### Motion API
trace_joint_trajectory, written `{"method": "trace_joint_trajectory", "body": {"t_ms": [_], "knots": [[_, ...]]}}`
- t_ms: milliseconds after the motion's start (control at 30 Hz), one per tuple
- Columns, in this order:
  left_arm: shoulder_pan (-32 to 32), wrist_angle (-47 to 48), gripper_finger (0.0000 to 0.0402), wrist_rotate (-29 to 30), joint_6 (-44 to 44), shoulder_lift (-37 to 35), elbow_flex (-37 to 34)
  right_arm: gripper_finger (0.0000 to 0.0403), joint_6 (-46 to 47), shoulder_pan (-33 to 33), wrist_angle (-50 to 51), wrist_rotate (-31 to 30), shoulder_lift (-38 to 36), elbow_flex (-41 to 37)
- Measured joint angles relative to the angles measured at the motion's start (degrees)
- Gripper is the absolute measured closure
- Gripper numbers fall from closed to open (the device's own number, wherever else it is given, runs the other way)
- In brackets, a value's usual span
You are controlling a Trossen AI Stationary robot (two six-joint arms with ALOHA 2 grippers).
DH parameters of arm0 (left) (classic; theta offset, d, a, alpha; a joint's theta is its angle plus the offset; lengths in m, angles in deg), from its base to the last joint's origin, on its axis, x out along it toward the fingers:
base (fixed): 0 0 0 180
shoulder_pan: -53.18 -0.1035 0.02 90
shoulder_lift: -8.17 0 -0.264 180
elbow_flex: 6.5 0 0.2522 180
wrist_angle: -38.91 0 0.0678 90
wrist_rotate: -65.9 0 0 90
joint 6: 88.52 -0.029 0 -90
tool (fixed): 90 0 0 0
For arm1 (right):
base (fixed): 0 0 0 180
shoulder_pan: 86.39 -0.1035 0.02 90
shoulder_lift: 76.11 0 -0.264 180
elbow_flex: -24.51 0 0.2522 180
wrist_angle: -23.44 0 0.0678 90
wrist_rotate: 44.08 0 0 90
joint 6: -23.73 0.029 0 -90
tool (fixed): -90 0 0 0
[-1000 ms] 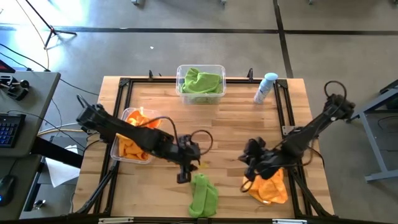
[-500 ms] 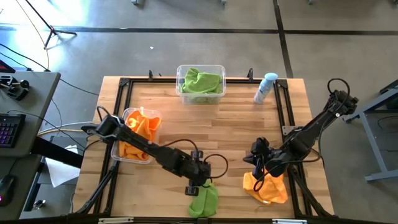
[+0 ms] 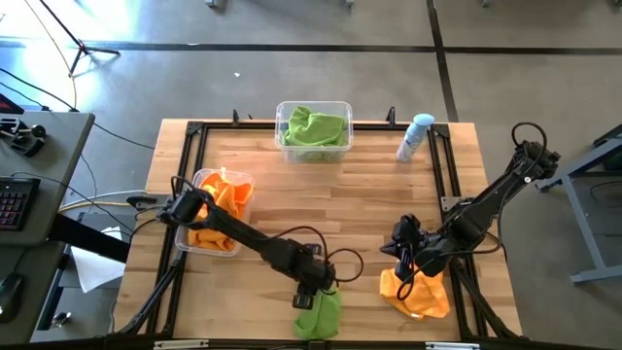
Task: Sort microfiber towel by color & place in baskets
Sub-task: Put the green microfiber towel into the top transparent bin
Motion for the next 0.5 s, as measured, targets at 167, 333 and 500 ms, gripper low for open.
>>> {"method": "trace_joint_trajectory", "body": {"t_ms": [167,333,500], "knots": [[0.37,1.13,0.0299,-0.01,0.49,0.92,0.02,0.0402,-0.06,0.01,0.07,0.0,0.0,0.02],[0.57,2.97,0.0391,-0.05,1.73,0.45,0.02,0.0402,-1.09,0.0,0.09,-0.02,0.0,0.02],[0.24,4.29,0.0398,0.87,5.9,-3.72,-0.02,0.0402,-1.11,0.02,0.13,-0.02,0.0,0.02]]}}
